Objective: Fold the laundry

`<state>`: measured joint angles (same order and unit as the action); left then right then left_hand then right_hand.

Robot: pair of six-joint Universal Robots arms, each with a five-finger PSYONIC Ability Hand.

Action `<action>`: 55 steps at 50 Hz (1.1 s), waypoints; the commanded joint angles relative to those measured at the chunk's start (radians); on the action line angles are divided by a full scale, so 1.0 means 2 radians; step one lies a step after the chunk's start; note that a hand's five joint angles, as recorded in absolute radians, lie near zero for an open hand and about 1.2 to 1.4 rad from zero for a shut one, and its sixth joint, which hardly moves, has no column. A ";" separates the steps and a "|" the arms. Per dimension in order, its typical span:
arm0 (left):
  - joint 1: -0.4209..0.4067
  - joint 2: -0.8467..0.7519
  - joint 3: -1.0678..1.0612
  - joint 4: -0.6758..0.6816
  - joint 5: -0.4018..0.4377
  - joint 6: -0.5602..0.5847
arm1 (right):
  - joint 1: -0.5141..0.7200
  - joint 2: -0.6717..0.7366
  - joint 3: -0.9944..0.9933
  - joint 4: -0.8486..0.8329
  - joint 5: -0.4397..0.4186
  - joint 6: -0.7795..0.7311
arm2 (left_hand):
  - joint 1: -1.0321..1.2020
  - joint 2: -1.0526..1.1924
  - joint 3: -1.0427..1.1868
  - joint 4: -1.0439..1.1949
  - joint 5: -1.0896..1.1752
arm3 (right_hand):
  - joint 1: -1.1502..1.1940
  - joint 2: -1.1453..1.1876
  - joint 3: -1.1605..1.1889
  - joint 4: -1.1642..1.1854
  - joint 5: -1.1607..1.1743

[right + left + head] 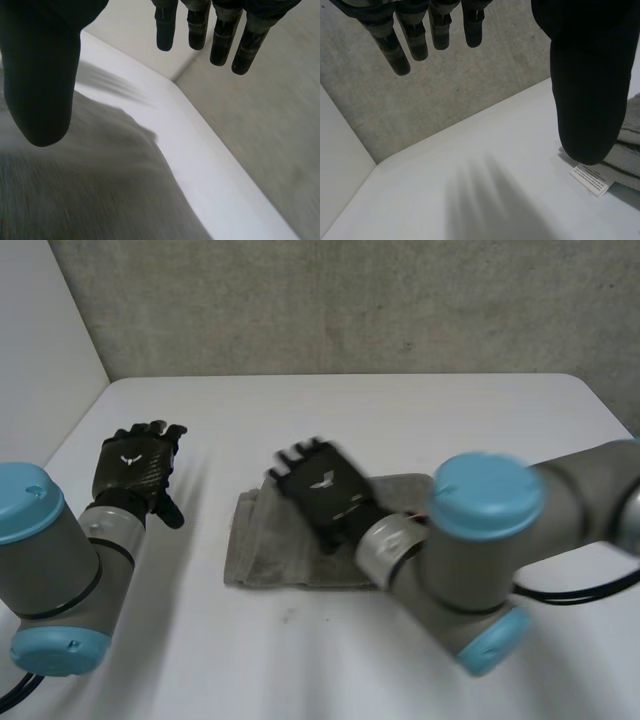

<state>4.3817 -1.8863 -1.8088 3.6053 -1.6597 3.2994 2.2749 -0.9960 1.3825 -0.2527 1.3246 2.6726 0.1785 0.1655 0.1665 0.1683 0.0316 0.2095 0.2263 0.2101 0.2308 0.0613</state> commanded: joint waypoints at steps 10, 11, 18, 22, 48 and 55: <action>-0.004 -0.009 -0.004 0.005 0.000 0.001 | -0.202 -0.091 0.212 0.034 -0.020 0.086 | -0.002 0.004 0.004 0.003 -0.016 | 0.087 0.078 0.086 0.076 0.073; -0.004 -0.009 -0.004 0.005 0.000 0.001 | -0.202 -0.091 0.212 0.034 -0.020 0.086 | -0.002 0.004 0.004 0.003 -0.016 | 0.087 0.079 0.087 0.077 0.074; -0.008 -0.009 -0.004 0.004 0.000 0.001 | -0.221 -0.089 0.214 -0.025 -0.016 0.083 | -0.002 0.004 0.004 0.003 -0.016 | 0.593 0.585 0.593 0.583 0.580; -0.010 -0.008 -0.006 0.005 0.000 0.001 | -0.217 -0.090 0.179 -0.030 -0.010 0.065 | -0.002 0.004 0.004 0.003 -0.016 | 0.593 0.585 0.593 0.583 0.580; -0.015 0.025 0.012 -0.031 0.000 -0.023 | 0.045 0.011 -0.029 0.037 0.032 0.101 | -0.002 0.004 0.004 0.003 -0.016 | -0.017 -0.026 -0.018 -0.028 -0.031; -0.068 0.022 0.098 -0.130 0.001 -0.115 | -0.047 -0.046 -0.015 0.046 0.039 0.281 | -0.002 0.005 0.004 0.004 -0.015 | -0.017 -0.026 -0.018 -0.028 -0.031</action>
<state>4.3296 -1.8357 -1.7527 3.5134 -1.6608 3.2181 2.3307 -0.9849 1.3304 -0.1781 1.3867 2.9357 0.1785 0.1653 0.1665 0.1683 0.0316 0.2112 0.2277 0.2124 0.2311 0.0614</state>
